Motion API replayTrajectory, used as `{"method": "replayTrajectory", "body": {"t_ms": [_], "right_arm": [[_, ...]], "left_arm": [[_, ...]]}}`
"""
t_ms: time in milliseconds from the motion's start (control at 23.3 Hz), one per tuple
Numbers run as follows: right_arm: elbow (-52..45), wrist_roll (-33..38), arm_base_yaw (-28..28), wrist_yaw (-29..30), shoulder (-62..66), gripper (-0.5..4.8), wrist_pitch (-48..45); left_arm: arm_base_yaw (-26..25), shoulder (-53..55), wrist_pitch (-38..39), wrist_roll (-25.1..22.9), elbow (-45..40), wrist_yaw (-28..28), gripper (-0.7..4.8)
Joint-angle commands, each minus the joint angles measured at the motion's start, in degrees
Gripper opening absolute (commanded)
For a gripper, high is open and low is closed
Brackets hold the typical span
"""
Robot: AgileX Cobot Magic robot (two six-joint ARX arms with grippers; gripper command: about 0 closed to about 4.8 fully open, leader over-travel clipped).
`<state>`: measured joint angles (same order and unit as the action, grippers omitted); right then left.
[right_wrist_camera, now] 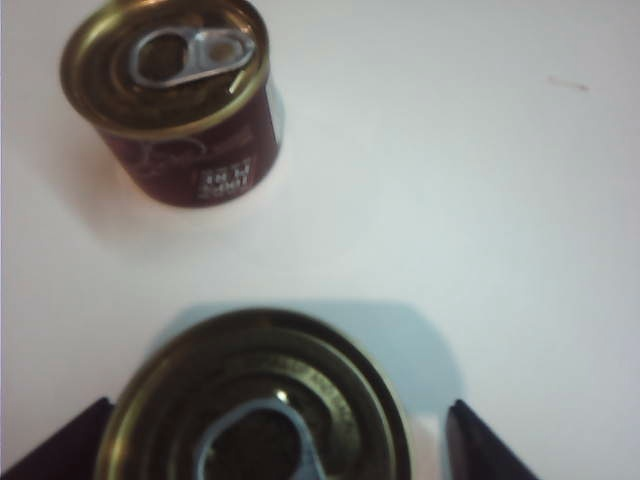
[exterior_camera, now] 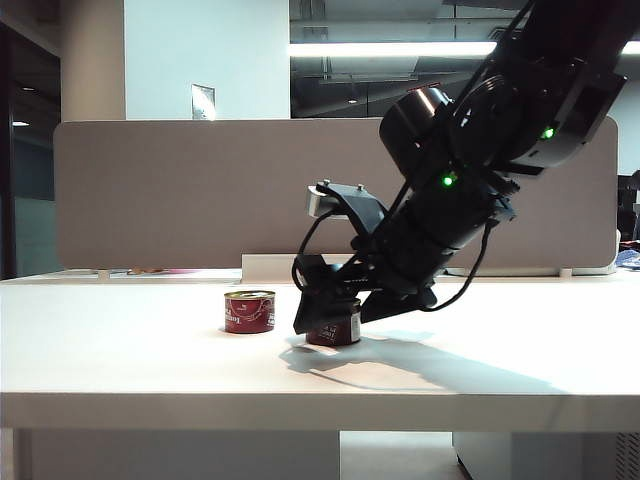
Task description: Stack a can of tomatoes on the right onto the can of tomatoes on the left.
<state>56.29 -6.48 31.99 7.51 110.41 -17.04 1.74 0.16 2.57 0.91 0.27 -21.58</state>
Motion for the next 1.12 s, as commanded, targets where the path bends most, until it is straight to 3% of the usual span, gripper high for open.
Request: {"method": "replayTrajectory", "body": {"t_ms": [43, 344, 645, 860, 1117], "right_arm": [[0.3, 0.0, 0.1, 0.0, -0.2, 3.37, -1.7], [0.3, 0.0, 0.1, 0.1, -0.2, 2.05, -2.6], [3.4, 0.0, 0.9, 0.3, -1.2, 2.05, -2.8], [15.5, 0.1, 1.6, 1.5, -0.9, 1.99, 8.9], [24.3, 0.3, 1.6, 1.8, 1.9, 1.99, 14.9]], "left_arm": [[0.0, 0.1, -0.4, 0.0, 0.2, -0.2, -0.06], [0.0, 0.1, -0.5, 0.0, 0.2, -0.2, -0.06], [0.0, 0.1, -0.4, 0.0, 0.2, -0.2, -0.06], [0.0, 0.1, -0.4, 0.0, 0.2, -0.3, -0.06], [0.0, 0.1, -0.3, 0.0, 0.2, -0.1, -0.06]]}}
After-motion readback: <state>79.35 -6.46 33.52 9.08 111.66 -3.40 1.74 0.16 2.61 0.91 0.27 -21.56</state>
